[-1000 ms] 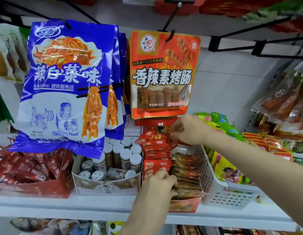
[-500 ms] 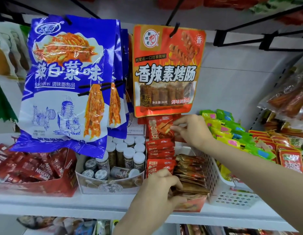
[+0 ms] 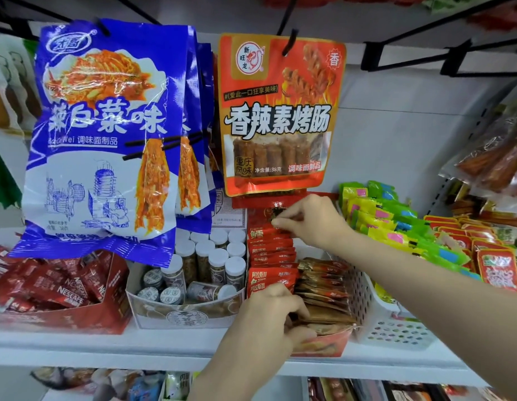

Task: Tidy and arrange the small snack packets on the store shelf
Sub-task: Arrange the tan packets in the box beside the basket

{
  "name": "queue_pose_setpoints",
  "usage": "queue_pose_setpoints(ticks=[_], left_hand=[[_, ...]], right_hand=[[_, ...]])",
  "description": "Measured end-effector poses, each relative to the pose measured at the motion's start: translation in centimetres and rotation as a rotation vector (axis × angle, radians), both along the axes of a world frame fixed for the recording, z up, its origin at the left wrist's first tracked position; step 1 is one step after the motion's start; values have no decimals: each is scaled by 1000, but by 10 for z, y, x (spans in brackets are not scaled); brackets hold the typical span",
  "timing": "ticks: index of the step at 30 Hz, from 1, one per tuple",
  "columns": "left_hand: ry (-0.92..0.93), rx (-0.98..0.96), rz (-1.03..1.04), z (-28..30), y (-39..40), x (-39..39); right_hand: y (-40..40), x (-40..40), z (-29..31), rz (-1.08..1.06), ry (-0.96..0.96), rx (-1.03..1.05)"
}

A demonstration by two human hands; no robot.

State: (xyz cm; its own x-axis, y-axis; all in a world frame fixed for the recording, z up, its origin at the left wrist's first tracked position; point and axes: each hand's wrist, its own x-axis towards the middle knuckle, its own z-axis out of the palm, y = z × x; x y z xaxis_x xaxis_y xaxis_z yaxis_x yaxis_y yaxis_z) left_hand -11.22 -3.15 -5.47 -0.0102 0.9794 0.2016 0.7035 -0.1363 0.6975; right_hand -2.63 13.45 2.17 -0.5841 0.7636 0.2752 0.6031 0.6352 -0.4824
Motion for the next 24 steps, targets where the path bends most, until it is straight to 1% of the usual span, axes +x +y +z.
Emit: queue_pose_setpoints(ticks=[3,5,7,9,11,13,15,16,17,21,24], left_hand=[[-2,18,1,-1,0,0],[5,39,11,-1,0,1],[6,61,24,-3,0,0],[8,89,39,-4,0,1],[26,127,83,-4,1,4],[60,160,143,-3,4,9],[69,183,197,-2,8,16],[59,197,221,-1,10,21],[46,208,245,-1,13,27],[11,196,306,1,25,41],[-15,213,337,-1,28,37]], right_hand=[[-3,-15,-15,-34,-119,-23],[-2,-18,-14,-41,-145,-127],[-6,-9,-3,24,-157,-212],[-15,12,11,90,-195,-156],[-27,42,24,161,-344,-68],[-42,69,32,208,-595,-94],[-54,79,31,193,-864,-114],[-58,77,29,171,-948,-101],[-60,71,25,141,-992,-81],[-46,38,19,18,-1056,69],[-24,24,17,20,-1100,34]])
